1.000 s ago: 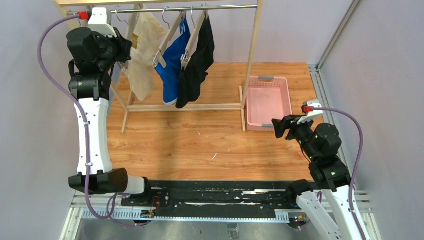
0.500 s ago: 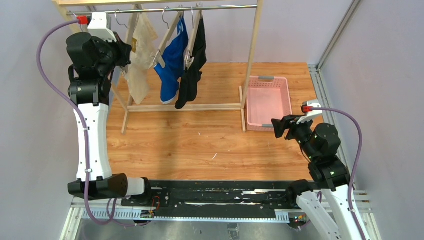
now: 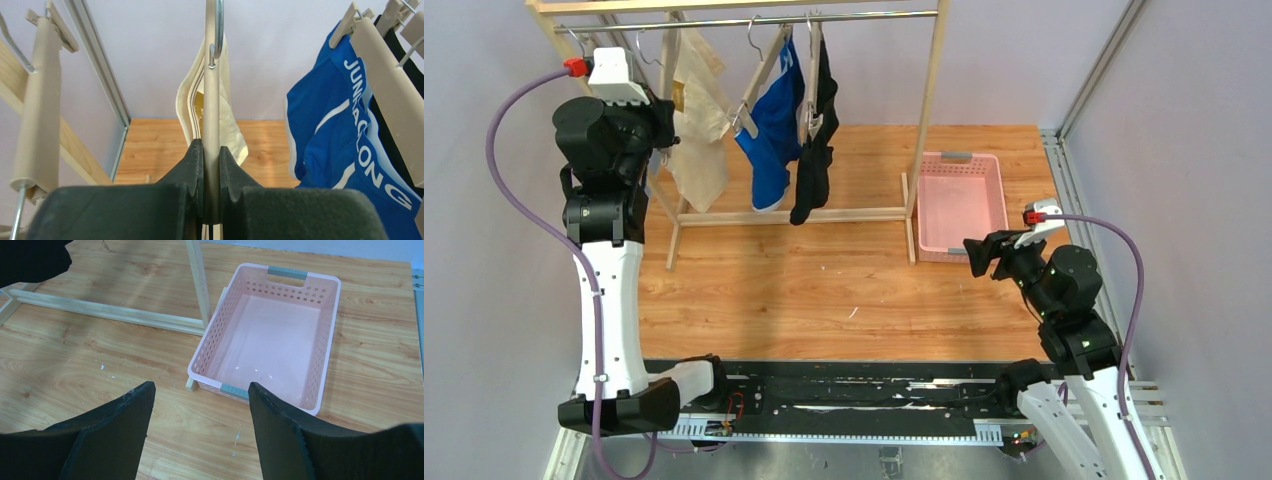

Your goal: Remove the underwear clipped to the hanger

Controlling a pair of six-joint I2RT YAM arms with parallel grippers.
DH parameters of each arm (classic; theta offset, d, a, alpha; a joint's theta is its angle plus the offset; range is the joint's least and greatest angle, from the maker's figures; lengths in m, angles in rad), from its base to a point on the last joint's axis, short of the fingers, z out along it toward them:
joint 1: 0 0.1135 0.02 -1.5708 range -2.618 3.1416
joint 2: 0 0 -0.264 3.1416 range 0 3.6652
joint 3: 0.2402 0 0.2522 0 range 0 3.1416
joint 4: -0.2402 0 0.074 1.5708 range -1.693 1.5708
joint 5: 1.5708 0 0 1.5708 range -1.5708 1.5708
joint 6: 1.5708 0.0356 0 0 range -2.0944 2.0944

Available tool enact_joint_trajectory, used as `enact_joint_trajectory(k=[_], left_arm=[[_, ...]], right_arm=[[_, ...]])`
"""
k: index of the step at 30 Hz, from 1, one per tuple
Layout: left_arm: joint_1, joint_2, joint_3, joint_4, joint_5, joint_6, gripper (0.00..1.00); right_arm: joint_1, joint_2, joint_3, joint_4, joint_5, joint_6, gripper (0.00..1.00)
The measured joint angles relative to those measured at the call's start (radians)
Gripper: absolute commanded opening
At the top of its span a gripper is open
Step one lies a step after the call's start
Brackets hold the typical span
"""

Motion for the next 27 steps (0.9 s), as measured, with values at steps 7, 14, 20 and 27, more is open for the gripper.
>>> enact_joint_trajectory(k=[7,14,20,27], left_arm=[[0.0,-0.01,-0.006,0.005,-0.009,0.009,0.0],[0.0,-0.092,-0.01,-0.224,0.033,0.059,0.0],[-0.001,-0.252,-0.141,-0.403,0.099,0.075,0.0],[-0.021,-0.344,-0.28,-0.519,0.205,0.044,0.0]], right_arm=[[0.0,0.006,-0.002,0.002,-0.002,0.003,0.71],[0.0,0.094,-0.003,0.019,-0.026,0.011,0.71],[0.0,0.208,-0.002,0.065,-0.063,0.029,0.71],[0.0,0.381,0.082,0.125,-0.092,0.051,0.71]])
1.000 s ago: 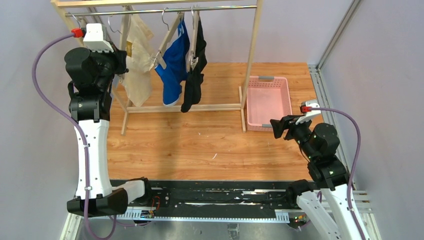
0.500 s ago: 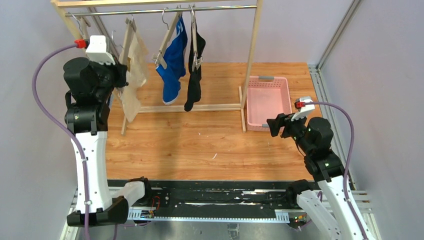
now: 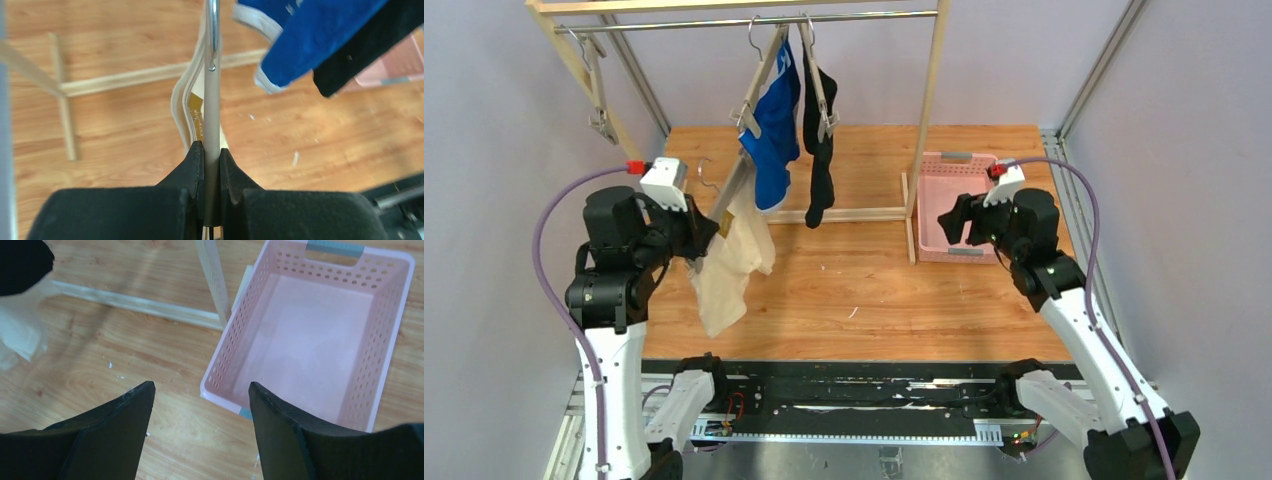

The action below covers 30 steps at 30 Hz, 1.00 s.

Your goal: Remove the underwear clipped to the hanger

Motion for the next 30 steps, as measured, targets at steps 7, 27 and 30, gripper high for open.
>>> enact_joint_trajectory(k=[7,27,30], left_arm=[[-0.265,0.022,-0.102,-0.029,-0.024,-0.029,0.0],[-0.644,-0.038,-0.352,0.208,0.09,-0.024,0.0],[-0.645,-0.046,-0.352,0.278,0.161,-0.02,0.0]], right_arm=[[0.0,0.204,0.182,0.044,-0.024,0.01,0.72],[0.0,0.295,0.126,0.15,-0.679,-0.131,0.75],[0.0,0.296,0.124,0.176,-0.805,-0.134,0.74]])
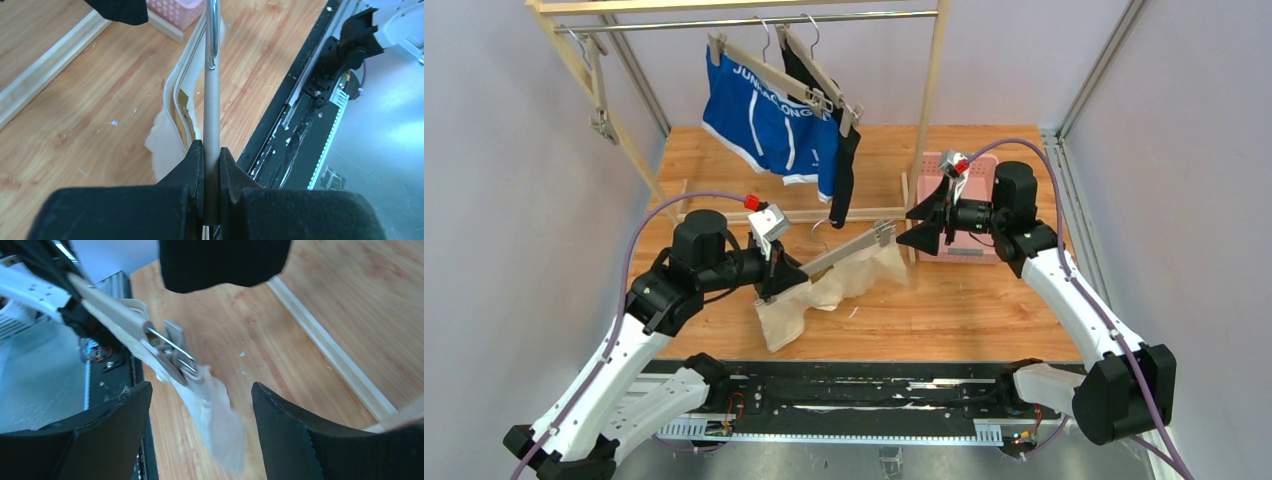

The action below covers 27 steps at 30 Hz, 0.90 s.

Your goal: Remove the underwear clipped to the hanger

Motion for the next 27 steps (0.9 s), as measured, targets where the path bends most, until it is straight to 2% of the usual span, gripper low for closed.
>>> enact_joint_trajectory(k=[6,22,25,27], left_arm=[[-0.002,0.061,0.0,0.038,0.069,0.018,0.0],[-0.002,0.027,0.0,0.077,0.129,0.011,0.0],[-0.002,0.027,0.0,0.086,0.13,0.004,0.0],[-0.002,0.028,0.0,0.091,0.13,0.0,0.0]], right_arm=[[0.0,0.0,0.01,0.025,-0.127,-0.001,0.74],[0.042,0.037,0.02,0.159,-0.204,0.065,0.68],[0.055,0.047,0.024,0.164,-0.204,0.069,0.61],[0.062,0.051,0.028,0.168,-0.204,0.073,0.46]])
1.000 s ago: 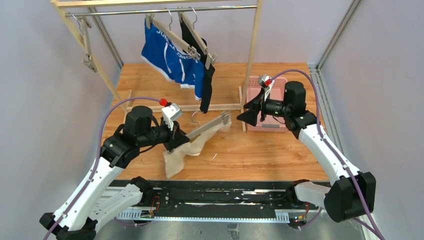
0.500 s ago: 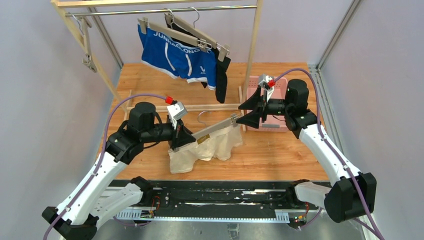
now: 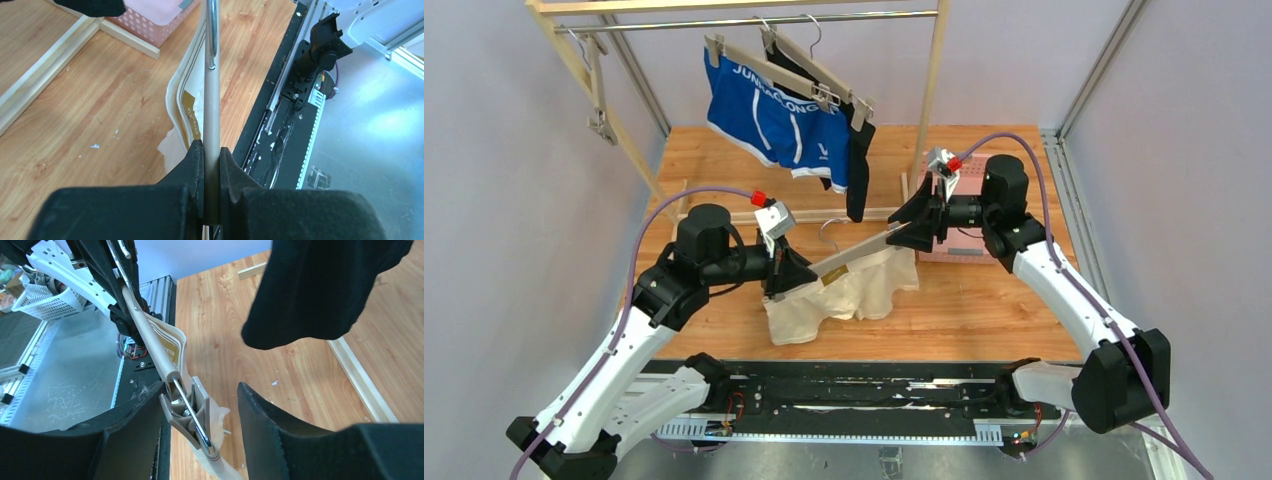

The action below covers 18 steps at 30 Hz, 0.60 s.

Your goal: Remove the underwear clipped to the hanger

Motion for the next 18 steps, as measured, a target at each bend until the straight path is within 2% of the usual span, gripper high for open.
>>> enact_joint_trajectory(k=[3,4,8,9,11,12,16,18], left_arm=[[0.0,0.005,0.0,0.007,-0.008,-0.005,0.0],[0.0,0.007,0.0,0.005,-0.013,-0.004,0.0],[0.004,0.003,-0.004,-0.011,-0.011,0.003,0.0],[0.004,0.002,-0.004,-0.012,-0.011,0.004,0.0],[0.003,0.002,-0.004,-0.012,-0.013,0.005,0.0],[0.003,0.002,-0.004,-0.012,-0.013,0.005,0.0],[0.0,0.006,-0.003,0.0,-0.03,0.003,0.0],[0.0,0.012,-0.003,0.0,-0.042,0.002,0.0]], right_arm=[[0.013,0.006,0.01,0.004,-0.003,0.008,0.11],[0.018,0.008,0.012,0.004,-0.003,0.01,0.02],[0.017,0.014,0.015,0.003,-0.038,0.01,0.01],[0.017,0.014,0.015,0.003,-0.039,0.01,0.04],[0.017,0.014,0.016,0.003,-0.037,0.011,0.32],[0.017,0.014,0.016,0.002,-0.036,0.011,0.42],[0.026,0.014,0.026,-0.014,0.015,0.003,0.52],[0.031,0.008,0.026,-0.014,0.05,0.005,0.64]])
